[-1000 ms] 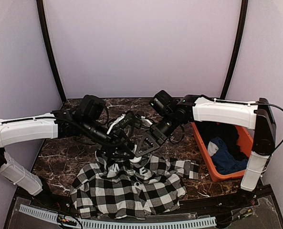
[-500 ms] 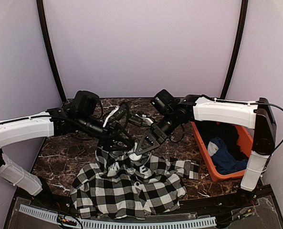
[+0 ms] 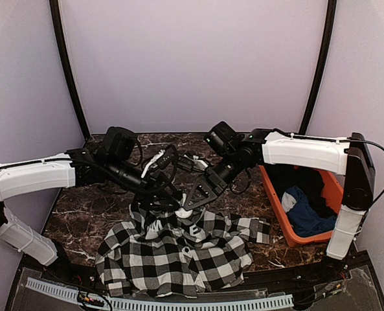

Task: Pin the brooch onto the clothing
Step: Pin the brooch to the flattened clothing.

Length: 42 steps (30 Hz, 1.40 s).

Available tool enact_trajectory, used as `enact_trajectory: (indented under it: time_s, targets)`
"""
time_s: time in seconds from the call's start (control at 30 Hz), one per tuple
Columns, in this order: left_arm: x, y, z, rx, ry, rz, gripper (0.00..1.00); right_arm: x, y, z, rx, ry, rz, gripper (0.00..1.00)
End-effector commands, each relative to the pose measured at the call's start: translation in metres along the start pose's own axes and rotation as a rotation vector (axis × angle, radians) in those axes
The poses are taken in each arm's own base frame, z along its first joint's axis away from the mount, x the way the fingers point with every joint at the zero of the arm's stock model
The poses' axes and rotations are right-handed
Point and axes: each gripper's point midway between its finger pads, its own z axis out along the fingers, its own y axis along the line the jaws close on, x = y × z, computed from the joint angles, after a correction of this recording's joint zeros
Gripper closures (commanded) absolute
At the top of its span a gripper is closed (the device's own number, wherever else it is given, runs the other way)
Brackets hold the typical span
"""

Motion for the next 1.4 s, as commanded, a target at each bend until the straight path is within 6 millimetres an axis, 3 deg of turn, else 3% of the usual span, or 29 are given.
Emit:
enact_trajectory:
  time_s: [0.0,0.4,0.63,0.9,1.37]
  targets:
    - [0.013,-0.001,0.007,-0.004,0.059,0.014,0.35,-0.004,0.017,-0.006,-0.033,-0.020,-0.052,1.00]
    - [0.008,0.006,0.005,-0.059,0.041,0.031,0.38,-0.004,0.016,-0.006,-0.034,-0.019,-0.050,1.00]
    - [0.000,0.006,-0.004,-0.061,-0.009,0.031,0.38,-0.003,0.016,-0.006,-0.031,-0.019,-0.050,1.00]
    - [-0.001,0.002,0.000,-0.011,-0.013,0.031,0.36,-0.003,0.015,-0.006,-0.028,-0.018,-0.043,1.00]
    - [0.013,0.001,0.009,-0.011,0.052,0.019,0.38,-0.005,0.016,-0.006,-0.033,-0.020,-0.046,1.00]
